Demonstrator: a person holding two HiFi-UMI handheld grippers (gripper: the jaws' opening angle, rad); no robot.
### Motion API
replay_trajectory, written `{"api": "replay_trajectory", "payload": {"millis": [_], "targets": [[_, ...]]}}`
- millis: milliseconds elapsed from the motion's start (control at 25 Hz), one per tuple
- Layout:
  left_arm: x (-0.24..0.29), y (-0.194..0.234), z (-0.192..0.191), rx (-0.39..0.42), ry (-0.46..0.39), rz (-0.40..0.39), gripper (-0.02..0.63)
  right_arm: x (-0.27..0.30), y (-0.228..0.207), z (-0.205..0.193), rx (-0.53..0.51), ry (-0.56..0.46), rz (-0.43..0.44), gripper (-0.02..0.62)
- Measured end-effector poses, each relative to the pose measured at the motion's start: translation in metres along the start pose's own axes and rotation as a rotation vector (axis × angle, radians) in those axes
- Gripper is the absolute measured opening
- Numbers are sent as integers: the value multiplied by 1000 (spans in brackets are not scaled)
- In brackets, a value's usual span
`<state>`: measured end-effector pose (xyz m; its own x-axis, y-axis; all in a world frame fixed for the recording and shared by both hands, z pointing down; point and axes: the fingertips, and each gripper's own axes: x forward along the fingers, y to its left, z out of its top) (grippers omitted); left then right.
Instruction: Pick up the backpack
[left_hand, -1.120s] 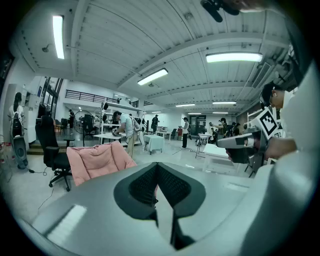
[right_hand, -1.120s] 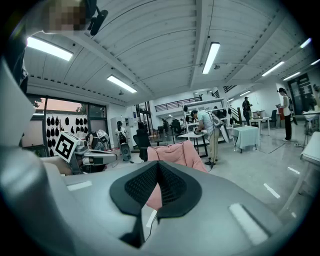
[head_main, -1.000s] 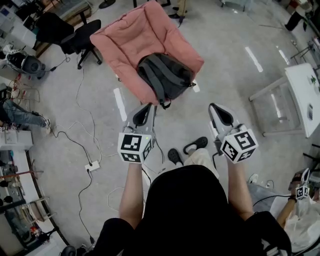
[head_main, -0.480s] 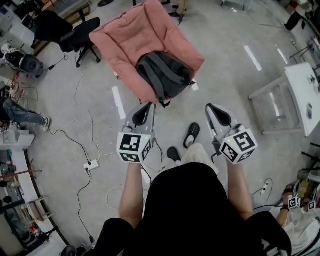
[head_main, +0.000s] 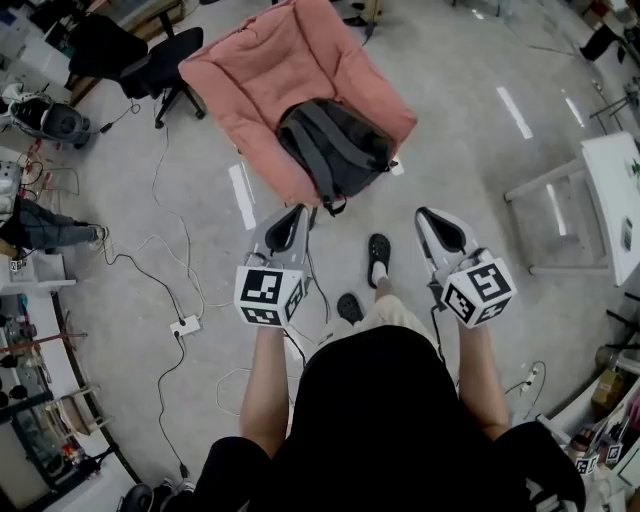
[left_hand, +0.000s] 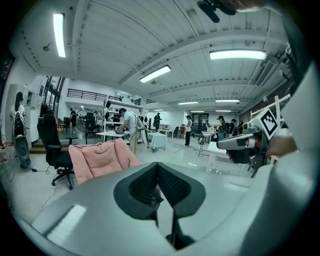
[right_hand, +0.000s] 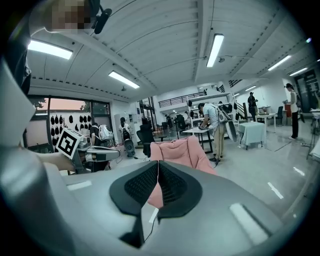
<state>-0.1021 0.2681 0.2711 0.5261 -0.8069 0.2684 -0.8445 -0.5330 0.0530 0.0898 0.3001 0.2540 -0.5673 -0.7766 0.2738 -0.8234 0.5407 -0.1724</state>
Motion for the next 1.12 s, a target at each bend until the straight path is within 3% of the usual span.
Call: {"api": "replay_trajectory", "payload": {"millis": [360, 520, 1120], "targets": [[46, 32, 17, 5, 17, 40, -1, 52, -37, 24, 9, 5, 36, 14], [68, 42, 23, 9, 34, 43, 28, 76, -55, 32, 16, 12, 55, 23], [150, 62, 44, 1, 86, 108, 147, 145, -128, 63, -1, 53, 158, 158]]}}
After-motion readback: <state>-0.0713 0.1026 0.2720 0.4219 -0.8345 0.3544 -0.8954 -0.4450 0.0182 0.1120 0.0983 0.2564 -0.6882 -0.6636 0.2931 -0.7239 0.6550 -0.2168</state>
